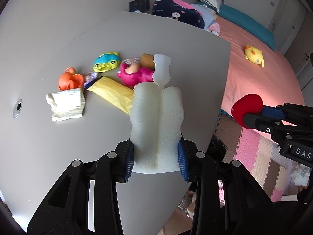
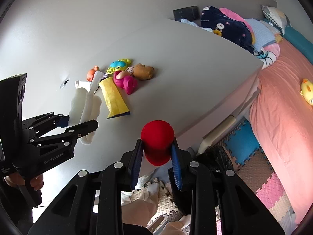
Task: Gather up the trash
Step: 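Carry foam block and red heart over the black bin and open both grippers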
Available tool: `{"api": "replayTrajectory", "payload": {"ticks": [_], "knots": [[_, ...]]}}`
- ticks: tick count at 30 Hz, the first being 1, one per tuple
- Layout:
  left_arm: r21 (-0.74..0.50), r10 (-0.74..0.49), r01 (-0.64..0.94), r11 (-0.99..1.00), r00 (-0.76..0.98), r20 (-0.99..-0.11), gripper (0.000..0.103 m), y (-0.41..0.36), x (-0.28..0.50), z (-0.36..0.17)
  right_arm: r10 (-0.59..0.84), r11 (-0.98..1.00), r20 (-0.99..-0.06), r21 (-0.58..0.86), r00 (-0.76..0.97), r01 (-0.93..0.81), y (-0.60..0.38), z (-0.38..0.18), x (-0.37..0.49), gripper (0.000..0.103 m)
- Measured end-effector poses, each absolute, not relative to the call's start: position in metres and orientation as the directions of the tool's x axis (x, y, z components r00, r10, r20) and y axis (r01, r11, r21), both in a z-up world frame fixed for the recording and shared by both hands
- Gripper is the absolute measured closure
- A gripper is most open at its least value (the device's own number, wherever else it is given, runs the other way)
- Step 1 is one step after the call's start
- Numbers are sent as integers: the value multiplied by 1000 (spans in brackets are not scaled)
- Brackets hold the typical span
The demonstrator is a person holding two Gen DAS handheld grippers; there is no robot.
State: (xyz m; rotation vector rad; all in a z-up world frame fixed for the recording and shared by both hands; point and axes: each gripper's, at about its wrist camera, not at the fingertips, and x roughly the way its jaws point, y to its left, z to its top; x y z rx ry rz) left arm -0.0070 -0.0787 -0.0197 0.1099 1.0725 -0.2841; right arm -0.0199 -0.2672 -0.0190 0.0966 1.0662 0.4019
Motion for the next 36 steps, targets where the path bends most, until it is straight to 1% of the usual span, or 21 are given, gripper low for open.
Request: {"api": "replayTrajectory", "payload": {"ticks": [17, 36], "knots": [[-46, -250, 458, 888, 396, -883, 66, -157, -18, -21, 292, 955, -827, 276, 481, -105, -344, -22, -52, 73], [-48, -312, 635, 771, 311, -898, 66, -248, -34, -29, 217, 960, -849, 274, 481, 50, -418, -34, -93, 73]]}}
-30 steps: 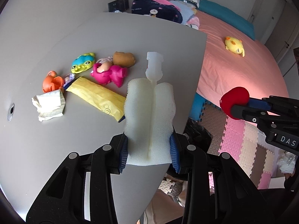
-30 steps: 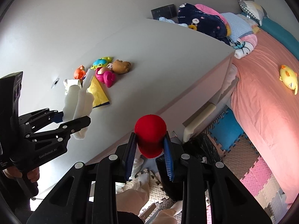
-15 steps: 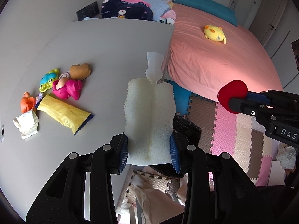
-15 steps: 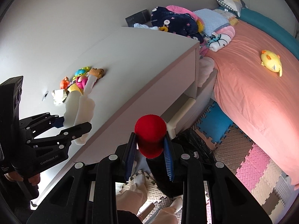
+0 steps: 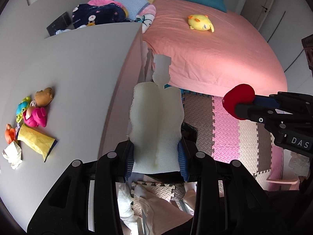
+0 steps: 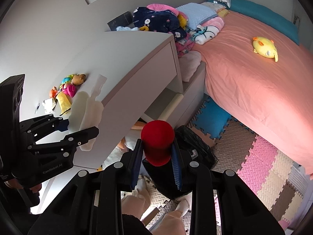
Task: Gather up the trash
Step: 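Carry foam block and red heart over the black bin and open both grippers, then bring both grippers back over the desk toward the folded paper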
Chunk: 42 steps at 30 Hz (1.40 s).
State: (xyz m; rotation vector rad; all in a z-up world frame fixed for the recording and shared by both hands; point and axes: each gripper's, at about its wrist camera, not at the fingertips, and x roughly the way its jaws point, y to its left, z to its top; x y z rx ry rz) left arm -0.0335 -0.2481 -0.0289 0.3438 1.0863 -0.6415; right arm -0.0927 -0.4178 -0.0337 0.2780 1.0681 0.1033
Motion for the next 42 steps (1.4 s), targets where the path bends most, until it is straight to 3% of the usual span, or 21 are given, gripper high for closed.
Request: {"api": "replayTrajectory", "payload": {"ticks": [10, 11, 13, 14, 15, 26, 42], "knots": [[-54, -312, 673, 737, 269, -911, 63, -272, -31, -36, 207, 962, -862, 266, 463, 65, -431, -39, -96, 73], [-53, -303, 672, 739, 261, -917, 51, -273, -30, -38, 204, 964, -865, 259, 458, 60, -431, -39, -96, 72], [-54, -294, 665, 745, 254, -921, 14, -272, -26, -39, 195, 967, -868, 247, 456, 57, -431, -39, -97, 49], [-47, -290, 659, 751, 265, -919, 10, -271, -26, -38, 187, 969, -869, 241, 459, 62, -433, -39, -99, 44], [-34, -285, 652, 757, 284, -916, 10, -270, -25, -37, 172, 970, -867, 232, 468, 72, -434, -38, -100, 40], [-12, -253, 619, 785, 304, -919, 10, -261, -11, -39, 162, 966, -868, 235, 469, 103, -446, -39, -98, 39], [-1, -208, 538, 843, 324, -923, 10, -220, -1, -43, 216, 969, -872, 247, 439, 13, -409, -45, -73, 39]]}}
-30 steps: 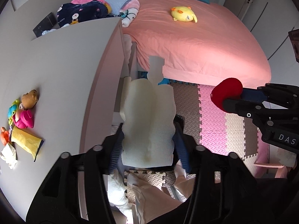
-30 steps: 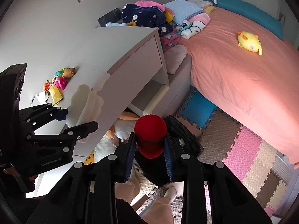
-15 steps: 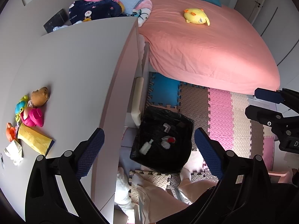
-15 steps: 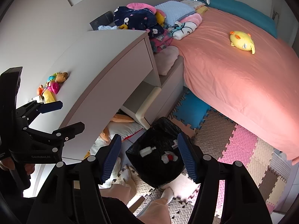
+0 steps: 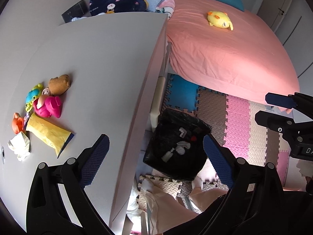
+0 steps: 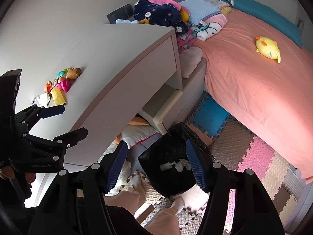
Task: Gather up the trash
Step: 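Bring both grippers back over the desk toward the folded paper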
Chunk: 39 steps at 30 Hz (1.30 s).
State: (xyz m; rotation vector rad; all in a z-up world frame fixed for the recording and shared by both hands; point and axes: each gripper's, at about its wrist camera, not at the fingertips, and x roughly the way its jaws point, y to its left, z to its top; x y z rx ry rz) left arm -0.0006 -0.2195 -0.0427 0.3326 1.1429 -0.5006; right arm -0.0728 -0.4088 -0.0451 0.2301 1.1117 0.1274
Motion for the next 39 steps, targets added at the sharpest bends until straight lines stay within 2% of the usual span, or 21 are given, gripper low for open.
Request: {"api": "replayTrajectory", "payload": {"ticks": [26, 39], "knots": [[30, -102, 344, 939, 359, -928, 10, -99, 18, -44, 315, 940, -878, 234, 360, -250, -281, -42, -20, 40], [84, -76, 373, 924, 393, -916, 10, -42, 31, -36, 315, 920, -894, 204, 318, -335, -216, -44, -3, 39]]}}
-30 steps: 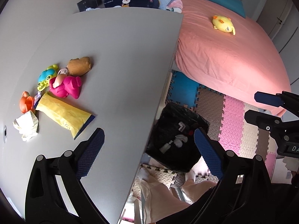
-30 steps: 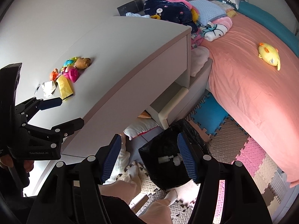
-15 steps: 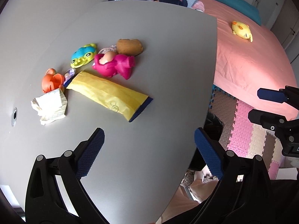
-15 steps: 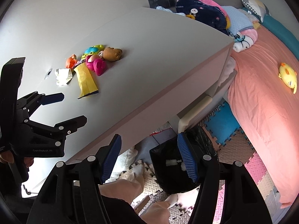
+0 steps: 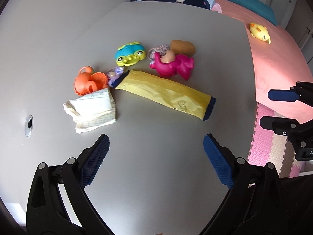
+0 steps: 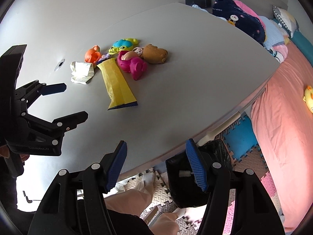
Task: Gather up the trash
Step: 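Bring both grippers back over the desk toward the folded paper, then close the left gripper on the folded white paper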
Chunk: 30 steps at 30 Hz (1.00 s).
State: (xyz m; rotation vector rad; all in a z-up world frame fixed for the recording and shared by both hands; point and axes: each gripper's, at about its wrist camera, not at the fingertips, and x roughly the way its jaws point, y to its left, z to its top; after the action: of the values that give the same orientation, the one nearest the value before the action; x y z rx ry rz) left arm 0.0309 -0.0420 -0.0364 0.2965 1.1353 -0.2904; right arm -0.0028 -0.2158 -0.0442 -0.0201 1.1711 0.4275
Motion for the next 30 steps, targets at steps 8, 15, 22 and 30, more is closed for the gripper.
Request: {"api": "replayTrajectory", "payload": {"ticks": [8, 15, 22, 30], "knots": [[140, -97, 527, 838, 397, -913, 10, -26, 51, -32, 295, 923, -911, 194, 289, -332, -195, -48, 4, 39], [123, -138, 696, 707, 307, -942, 10, -15, 79, -38, 266, 933, -925, 177, 271, -313, -181, -51, 10, 39], [111, -109, 791, 602, 219, -970, 10, -9, 102, -54, 252, 947, -930, 180, 268, -267, -177, -53, 12, 39], [51, -130, 829, 557, 148, -980, 24, -1, 113, -67, 236, 950, -937, 167, 257, -263, -168, -54, 17, 39]]}}
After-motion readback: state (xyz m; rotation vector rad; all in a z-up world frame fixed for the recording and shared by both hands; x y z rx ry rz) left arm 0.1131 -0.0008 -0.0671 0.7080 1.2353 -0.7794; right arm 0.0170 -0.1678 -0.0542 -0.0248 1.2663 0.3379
